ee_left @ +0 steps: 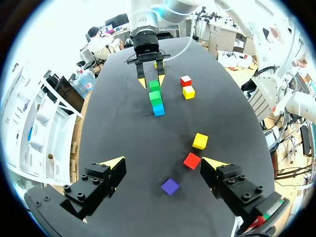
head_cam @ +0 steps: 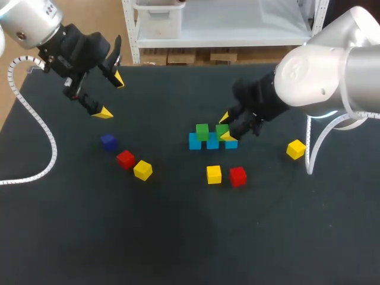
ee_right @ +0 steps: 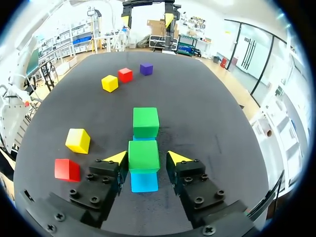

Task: Place the blue cubes, place green cubes on the blue cubes, place the yellow cubes on the green cubes, then place the red cubes on the yellow cubes, and place purple cube on the red cubes.

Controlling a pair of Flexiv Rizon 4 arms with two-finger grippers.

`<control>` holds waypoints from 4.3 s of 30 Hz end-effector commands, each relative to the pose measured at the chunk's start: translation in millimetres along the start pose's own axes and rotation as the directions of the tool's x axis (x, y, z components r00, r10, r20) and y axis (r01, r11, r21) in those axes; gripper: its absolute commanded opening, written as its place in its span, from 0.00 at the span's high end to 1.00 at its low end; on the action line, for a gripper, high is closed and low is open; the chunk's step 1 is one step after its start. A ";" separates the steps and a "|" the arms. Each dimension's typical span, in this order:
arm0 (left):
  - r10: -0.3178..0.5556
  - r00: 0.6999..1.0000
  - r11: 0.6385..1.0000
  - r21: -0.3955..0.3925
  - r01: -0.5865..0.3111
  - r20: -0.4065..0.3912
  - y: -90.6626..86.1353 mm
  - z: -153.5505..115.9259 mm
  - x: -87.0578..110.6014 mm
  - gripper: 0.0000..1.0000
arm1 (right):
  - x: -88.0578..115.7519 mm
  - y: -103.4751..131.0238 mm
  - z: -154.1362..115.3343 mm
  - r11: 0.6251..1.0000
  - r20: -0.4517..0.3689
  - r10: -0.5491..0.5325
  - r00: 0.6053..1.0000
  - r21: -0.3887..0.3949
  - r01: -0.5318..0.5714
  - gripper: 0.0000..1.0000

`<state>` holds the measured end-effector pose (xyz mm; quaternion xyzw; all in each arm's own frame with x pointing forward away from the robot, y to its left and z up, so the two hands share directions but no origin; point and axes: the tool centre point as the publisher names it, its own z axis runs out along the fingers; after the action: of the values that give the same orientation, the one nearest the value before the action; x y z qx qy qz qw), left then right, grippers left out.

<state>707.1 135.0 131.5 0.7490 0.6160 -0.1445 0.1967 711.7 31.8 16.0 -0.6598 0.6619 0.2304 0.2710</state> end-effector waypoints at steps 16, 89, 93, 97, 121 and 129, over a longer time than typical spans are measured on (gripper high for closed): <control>0.002 1.000 1.000 0.002 -0.002 0.001 1.2 0.0 0.8 0.00 | 19.9 19.0 -60.5 0.999 0.078 0.031 0.996 0.039 -0.034 0.00; 0.002 1.000 1.000 0.002 -0.002 0.001 1.2 0.0 0.8 0.00 | 137.9 45.0 -142.9 0.911 0.026 -0.337 0.941 -0.245 0.333 0.00; 0.002 1.000 1.000 0.002 -0.002 0.001 1.2 0.0 0.8 0.00 | 150.9 41.8 -157.4 0.938 0.047 -0.290 0.956 -0.186 0.294 0.00; 0.002 1.000 1.000 0.002 -0.002 0.001 1.2 0.0 0.8 0.00 | 168.5 38.2 -173.0 0.961 0.055 -0.236 0.970 -0.134 0.242 0.00; 0.002 1.000 1.000 -0.004 -0.002 -0.023 -0.7 2.5 -8.9 0.00 | 215.7 32.9 -205.1 0.995 0.135 -0.071 0.988 -0.064 0.080 0.00; -0.043 0.999 0.998 -0.050 0.042 -0.019 -17.0 39.9 -76.7 0.00 | 215.7 32.9 -205.1 0.995 0.135 -0.071 0.988 -0.064 0.080 0.00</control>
<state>688.0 79.0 135.9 0.7363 0.6293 -0.1455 0.2017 671.3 -264.6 24.9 -0.6766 0.6091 0.2857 0.2992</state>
